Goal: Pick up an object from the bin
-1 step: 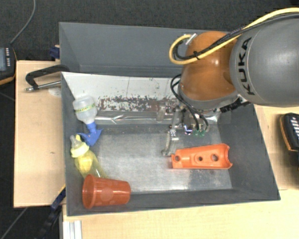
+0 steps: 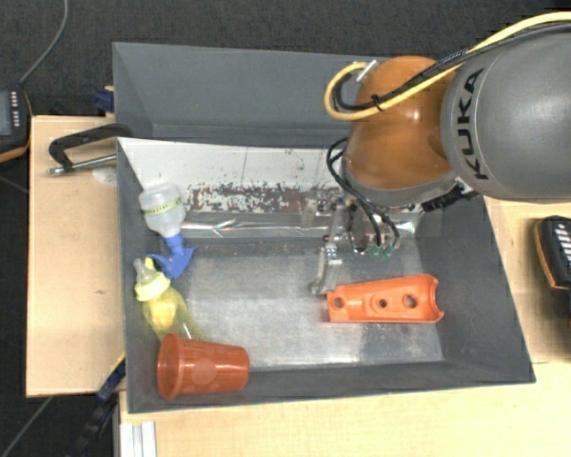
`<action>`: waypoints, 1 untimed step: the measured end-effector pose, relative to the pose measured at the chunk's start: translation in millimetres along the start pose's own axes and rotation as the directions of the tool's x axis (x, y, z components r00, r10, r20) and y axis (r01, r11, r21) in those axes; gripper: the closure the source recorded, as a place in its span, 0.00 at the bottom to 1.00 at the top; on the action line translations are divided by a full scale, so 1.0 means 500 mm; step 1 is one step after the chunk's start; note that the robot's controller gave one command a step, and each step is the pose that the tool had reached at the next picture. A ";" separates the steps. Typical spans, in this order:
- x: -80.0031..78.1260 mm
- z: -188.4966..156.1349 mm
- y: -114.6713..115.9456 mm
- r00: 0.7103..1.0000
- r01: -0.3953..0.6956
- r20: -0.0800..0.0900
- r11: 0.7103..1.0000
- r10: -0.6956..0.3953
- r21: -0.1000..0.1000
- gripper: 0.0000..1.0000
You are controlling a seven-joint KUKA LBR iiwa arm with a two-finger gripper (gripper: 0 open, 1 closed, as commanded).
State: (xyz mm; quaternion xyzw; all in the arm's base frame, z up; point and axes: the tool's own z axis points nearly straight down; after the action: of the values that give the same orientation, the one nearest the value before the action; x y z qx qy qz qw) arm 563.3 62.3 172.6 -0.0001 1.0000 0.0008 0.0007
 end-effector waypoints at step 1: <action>-0.014 0.111 -0.097 0.999 0.052 0.001 0.999 -0.052 -0.001 0.00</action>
Offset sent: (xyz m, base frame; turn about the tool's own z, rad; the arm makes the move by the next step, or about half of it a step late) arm -0.0374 -0.0247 -0.0845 -0.0656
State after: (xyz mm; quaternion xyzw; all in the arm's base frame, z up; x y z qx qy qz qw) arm 570.3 14.0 117.2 -0.0261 0.9997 0.0013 0.0010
